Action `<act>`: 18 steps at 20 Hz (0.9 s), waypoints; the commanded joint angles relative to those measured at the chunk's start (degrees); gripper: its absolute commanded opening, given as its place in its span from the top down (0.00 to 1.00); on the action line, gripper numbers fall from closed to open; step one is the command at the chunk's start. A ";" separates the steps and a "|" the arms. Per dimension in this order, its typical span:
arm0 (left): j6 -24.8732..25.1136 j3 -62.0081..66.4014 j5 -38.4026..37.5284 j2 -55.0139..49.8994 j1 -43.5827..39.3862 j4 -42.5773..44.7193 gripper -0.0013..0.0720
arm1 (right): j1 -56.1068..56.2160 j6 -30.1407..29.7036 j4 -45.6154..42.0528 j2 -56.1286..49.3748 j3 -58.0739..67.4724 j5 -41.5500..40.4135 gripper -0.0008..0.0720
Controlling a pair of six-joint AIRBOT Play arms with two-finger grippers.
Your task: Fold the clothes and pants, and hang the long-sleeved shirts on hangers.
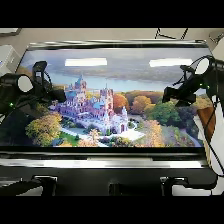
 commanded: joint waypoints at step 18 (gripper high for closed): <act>-40.50 1.77 36.59 -10.78 21.46 -11.19 0.01 | 0.07 -8.70 -0.15 -0.20 -0.15 -16.17 0.05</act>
